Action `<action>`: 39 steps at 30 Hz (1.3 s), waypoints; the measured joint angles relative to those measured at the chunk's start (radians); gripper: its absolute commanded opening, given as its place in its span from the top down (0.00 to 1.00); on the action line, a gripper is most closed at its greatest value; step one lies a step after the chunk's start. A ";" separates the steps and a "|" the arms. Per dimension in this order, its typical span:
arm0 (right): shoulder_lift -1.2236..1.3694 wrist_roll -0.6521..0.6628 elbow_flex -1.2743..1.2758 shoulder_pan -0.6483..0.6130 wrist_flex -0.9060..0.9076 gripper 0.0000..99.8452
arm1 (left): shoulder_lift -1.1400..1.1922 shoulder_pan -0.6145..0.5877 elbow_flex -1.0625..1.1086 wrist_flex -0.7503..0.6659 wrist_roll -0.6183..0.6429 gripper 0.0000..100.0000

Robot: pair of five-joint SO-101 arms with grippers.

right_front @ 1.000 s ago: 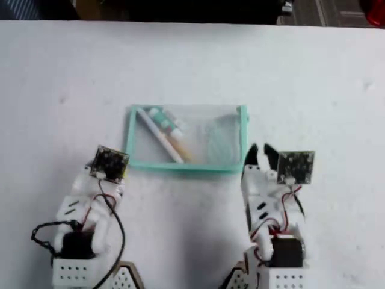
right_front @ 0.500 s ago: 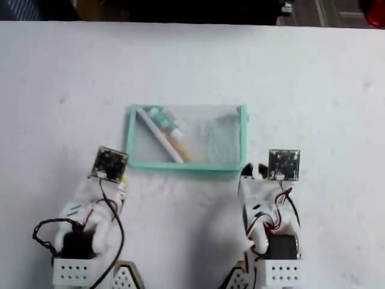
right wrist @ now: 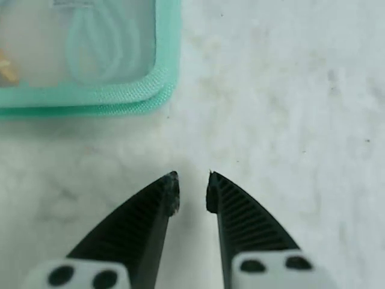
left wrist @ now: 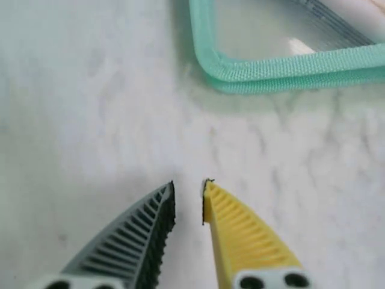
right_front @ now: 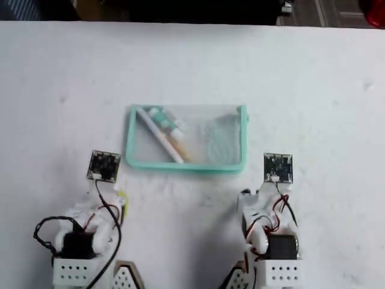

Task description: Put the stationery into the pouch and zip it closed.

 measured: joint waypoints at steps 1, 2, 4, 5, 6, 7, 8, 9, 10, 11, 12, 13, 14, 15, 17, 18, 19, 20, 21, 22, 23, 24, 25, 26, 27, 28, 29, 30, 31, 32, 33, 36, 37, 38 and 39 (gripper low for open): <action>0.000 0.000 0.000 0.000 0.005 0.93 | 0.000 0.000 0.000 0.011 0.000 0.89; 0.000 0.000 0.000 0.000 0.005 0.93 | 0.000 0.000 0.000 0.018 0.000 0.89; 0.000 0.000 0.000 0.000 0.005 0.93 | 0.000 0.000 0.000 0.028 0.000 0.89; 0.000 0.000 0.000 0.000 0.005 0.93 | 0.000 0.000 0.000 0.028 0.000 0.89; 0.000 0.000 0.000 0.000 0.008 0.93 | 0.000 0.000 0.000 0.028 0.000 0.89; 0.000 0.000 0.000 0.000 0.012 0.93 | 0.000 0.000 0.000 0.028 -0.002 0.90; 0.000 0.000 0.000 0.000 0.015 0.93 | 0.000 0.000 0.000 0.028 -0.005 0.90; 0.000 0.000 0.000 0.000 0.017 0.93 | 0.000 0.000 0.000 0.028 -0.026 0.90; 0.000 0.000 0.000 0.000 0.017 0.93 | 0.000 0.000 0.000 0.028 -0.052 0.90; 0.000 0.000 0.000 0.000 0.017 0.93 | 0.000 0.000 0.000 0.028 -0.069 0.90; 0.000 0.000 0.000 0.000 0.017 0.93 | 0.000 0.000 0.000 0.028 -0.074 0.91; 0.000 0.000 0.000 0.000 0.017 0.93 | 0.000 0.000 0.000 0.028 -0.074 0.93; 0.000 0.000 0.000 0.000 0.017 0.93 | 0.000 0.000 0.000 0.028 -0.074 0.96; 0.000 0.000 0.000 0.000 0.017 0.93 | 0.000 0.000 0.000 0.028 -0.074 0.98; 0.000 0.000 0.000 0.000 0.023 0.93 | 0.000 0.000 0.000 0.028 -0.074 0.97; 0.000 0.000 0.000 0.000 0.034 0.93 | 0.000 0.000 0.000 0.028 -0.074 0.98; 0.000 0.000 0.000 0.000 0.048 0.93 | 0.000 0.000 0.000 0.028 -0.074 0.98; 0.000 0.000 0.000 0.000 0.060 0.93 | 0.000 0.000 0.000 0.028 -0.074 0.98; 0.000 0.000 0.000 0.000 0.069 0.93 | 0.000 0.000 0.000 0.028 -0.074 0.98; 0.000 0.000 0.000 0.000 0.075 0.93 | 0.000 0.000 0.000 0.028 -0.074 0.98; 0.000 0.000 0.000 -0.005 0.077 0.93 | 0.000 0.000 0.000 0.028 -0.074 0.98; 0.000 0.000 0.000 -0.012 0.077 0.93 | 0.000 0.000 0.000 0.028 -0.074 0.98; -0.002 0.000 0.000 -0.017 0.077 0.93 | 0.000 0.000 0.000 0.028 -0.074 0.98; -0.002 0.000 0.000 -0.017 0.077 0.93 | 0.000 0.000 0.000 0.028 -0.074 0.98; -0.002 0.000 0.000 -0.017 0.077 0.93 | 0.000 0.000 0.000 0.028 -0.074 0.98; -0.002 0.000 0.000 -0.015 0.077 0.93 | 0.000 0.000 0.000 0.028 -0.074 0.98; -0.002 0.000 0.000 -0.015 0.077 0.93 | 0.000 0.000 0.000 0.028 -0.074 0.98; -0.002 0.000 0.000 -0.015 0.077 0.93 | 0.000 0.000 0.000 0.028 -0.074 0.98; -0.002 0.000 0.000 -0.015 0.077 0.93 | 0.000 0.000 0.000 0.028 -0.074 0.98; -0.002 0.000 0.000 -0.017 0.077 0.93 | 0.000 0.000 0.000 0.028 -0.074 0.98; -0.002 0.000 0.000 -0.017 0.077 0.93 | 0.000 0.000 0.000 0.028 -0.074 0.98; -0.002 0.000 0.000 -0.017 0.077 0.93 | 0.000 0.000 0.000 0.028 -0.078 0.97; -0.002 0.000 0.000 -0.017 0.077 0.93 | 0.000 0.000 0.000 0.028 -0.078 0.97; -0.002 0.000 0.000 -0.017 0.077 0.93 | 0.000 0.000 0.000 0.028 -0.078 0.97; -0.002 0.000 0.000 -0.017 0.077 0.93 | 0.000 0.000 0.000 0.028 -0.078 0.97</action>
